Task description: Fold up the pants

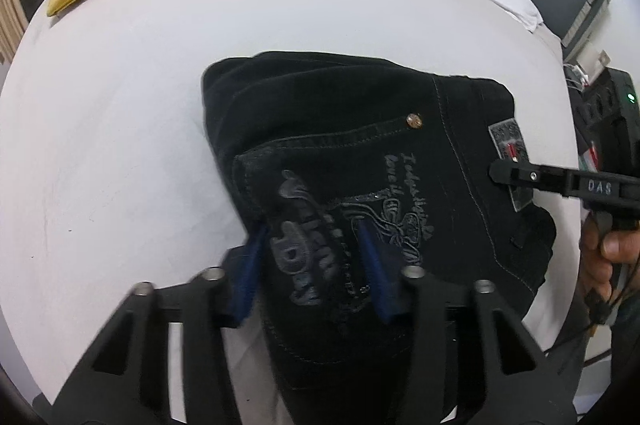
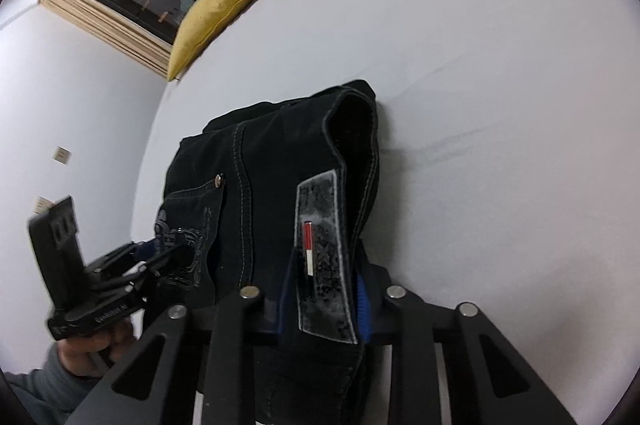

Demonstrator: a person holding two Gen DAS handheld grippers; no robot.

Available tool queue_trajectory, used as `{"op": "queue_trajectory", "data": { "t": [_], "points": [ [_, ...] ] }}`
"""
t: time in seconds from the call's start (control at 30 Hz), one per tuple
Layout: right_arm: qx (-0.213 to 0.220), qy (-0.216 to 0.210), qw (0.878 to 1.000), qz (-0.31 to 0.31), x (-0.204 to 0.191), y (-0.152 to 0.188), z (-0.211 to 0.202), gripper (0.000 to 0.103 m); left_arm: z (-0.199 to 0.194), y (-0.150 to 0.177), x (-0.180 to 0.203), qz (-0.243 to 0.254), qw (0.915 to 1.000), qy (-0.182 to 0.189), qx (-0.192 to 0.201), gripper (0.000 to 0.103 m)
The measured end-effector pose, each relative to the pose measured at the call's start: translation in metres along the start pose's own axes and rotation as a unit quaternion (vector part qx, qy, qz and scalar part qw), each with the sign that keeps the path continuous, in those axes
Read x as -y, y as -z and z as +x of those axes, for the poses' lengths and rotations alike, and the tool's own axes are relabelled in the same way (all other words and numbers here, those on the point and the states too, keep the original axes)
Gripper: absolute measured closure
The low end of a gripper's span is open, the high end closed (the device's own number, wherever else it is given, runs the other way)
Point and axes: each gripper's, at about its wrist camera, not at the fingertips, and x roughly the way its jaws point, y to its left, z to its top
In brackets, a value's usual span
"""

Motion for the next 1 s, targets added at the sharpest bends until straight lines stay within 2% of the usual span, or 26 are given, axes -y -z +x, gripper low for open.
{"op": "queue_trajectory", "data": {
  "t": [0.1, 0.17, 0.3, 0.5, 0.6, 0.67, 0.73, 0.77, 0.83, 0.87, 0.9, 0.93, 0.97, 1.0],
  "points": [
    [0.017, 0.036, 0.999, -0.031, -0.025, 0.003, -0.009, 0.08, -0.009, 0.001, -0.008, -0.008, 0.9999, 0.012, 0.003, 0.075],
    [0.028, 0.042, 0.998, -0.047, -0.042, 0.003, -0.017, 0.083, -0.019, 0.0, -0.013, -0.012, 0.9996, 0.023, 0.009, 0.081],
    [0.045, 0.045, 0.995, -0.077, -0.079, -0.001, -0.033, 0.084, -0.049, -0.003, -0.028, -0.024, 0.9985, 0.041, 0.026, 0.083],
    [0.065, 0.011, 0.992, -0.103, -0.127, -0.013, -0.048, 0.085, -0.117, -0.016, -0.056, -0.029, 0.9966, 0.017, 0.076, 0.084],
    [0.069, 0.0, 0.992, -0.104, -0.141, -0.028, -0.043, 0.085, -0.144, -0.024, -0.075, -0.026, 0.9957, -0.002, 0.089, 0.084],
    [0.066, -0.002, 0.993, -0.099, -0.144, -0.036, -0.033, 0.085, -0.147, -0.029, -0.086, -0.023, 0.9963, -0.011, 0.082, 0.083],
    [0.061, 0.004, 0.994, -0.088, -0.139, -0.043, -0.019, 0.085, -0.129, -0.03, -0.09, -0.028, 0.9967, -0.014, 0.075, 0.082],
    [0.054, 0.007, 0.996, -0.075, -0.13, -0.047, -0.007, 0.084, -0.115, -0.032, -0.092, -0.029, 0.997, -0.015, 0.07, 0.078],
    [0.034, 0.031, 0.997, -0.061, -0.111, -0.05, 0.017, 0.072, -0.078, -0.03, -0.11, -0.05, 0.9976, -0.028, 0.041, 0.078],
    [0.022, 0.069, 0.996, -0.05, -0.102, -0.05, 0.027, 0.056, -0.057, -0.023, -0.11, -0.059, 0.9972, -0.035, 0.03, 0.078],
    [0.013, 0.116, 0.993, -0.028, -0.088, -0.046, 0.033, 0.054, -0.051, -0.015, -0.121, -0.078, 0.9958, -0.04, 0.026, 0.076],
    [0.017, 0.116, 0.993, -0.016, -0.081, -0.041, 0.03, 0.054, -0.057, -0.008, -0.127, -0.092, 0.9943, -0.034, 0.042, 0.065],
    [0.029, 0.101, 0.994, -0.009, -0.076, -0.035, 0.024, 0.051, -0.065, -0.002, -0.13, -0.097, 0.9931, -0.036, 0.056, 0.047],
    [0.048, 0.097, 0.994, -0.006, -0.072, -0.027, 0.014, 0.044, -0.071, 0.003, -0.134, -0.098, 0.9922, -0.037, 0.068, 0.038]
  ]
}}
